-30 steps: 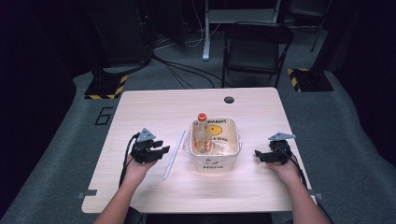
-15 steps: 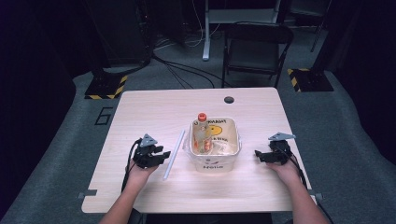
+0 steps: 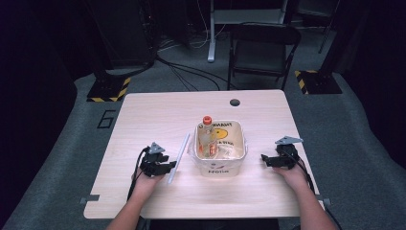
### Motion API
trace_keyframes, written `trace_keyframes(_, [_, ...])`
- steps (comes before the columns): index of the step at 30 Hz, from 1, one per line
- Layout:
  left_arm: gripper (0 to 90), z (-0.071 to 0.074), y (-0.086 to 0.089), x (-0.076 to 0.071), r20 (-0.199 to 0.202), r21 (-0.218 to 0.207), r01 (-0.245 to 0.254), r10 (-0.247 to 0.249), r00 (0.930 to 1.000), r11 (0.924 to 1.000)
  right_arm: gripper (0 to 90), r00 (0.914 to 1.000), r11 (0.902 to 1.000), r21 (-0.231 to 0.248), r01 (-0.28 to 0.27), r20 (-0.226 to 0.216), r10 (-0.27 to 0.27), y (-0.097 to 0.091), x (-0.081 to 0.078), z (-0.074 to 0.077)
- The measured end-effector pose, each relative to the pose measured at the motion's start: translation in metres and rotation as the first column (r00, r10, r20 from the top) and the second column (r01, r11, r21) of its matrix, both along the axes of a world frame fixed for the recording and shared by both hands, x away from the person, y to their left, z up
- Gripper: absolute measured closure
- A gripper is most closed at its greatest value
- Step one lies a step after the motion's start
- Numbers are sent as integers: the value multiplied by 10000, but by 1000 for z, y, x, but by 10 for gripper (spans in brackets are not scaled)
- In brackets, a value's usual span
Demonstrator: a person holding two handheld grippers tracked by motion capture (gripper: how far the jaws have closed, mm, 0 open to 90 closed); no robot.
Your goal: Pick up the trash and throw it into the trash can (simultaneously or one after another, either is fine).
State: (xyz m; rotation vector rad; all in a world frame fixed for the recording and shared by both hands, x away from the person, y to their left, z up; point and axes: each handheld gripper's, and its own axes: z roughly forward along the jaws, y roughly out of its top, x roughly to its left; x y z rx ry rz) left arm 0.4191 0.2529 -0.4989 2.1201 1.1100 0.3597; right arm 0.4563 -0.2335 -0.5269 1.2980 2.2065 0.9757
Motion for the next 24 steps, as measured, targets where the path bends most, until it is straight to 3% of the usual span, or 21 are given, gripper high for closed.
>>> trace_keyframes(8, [533,-2,-6,0,-41,-3,91,-91,10000,10000,131,10000,10000,4,-3,-2,3,0,0,0])
trace_keyframes(24, [623,-10,-15,10,-296,527,205,-190,9994,9984,131,10000,10000,-4,-16,-4,16,0,0,0])
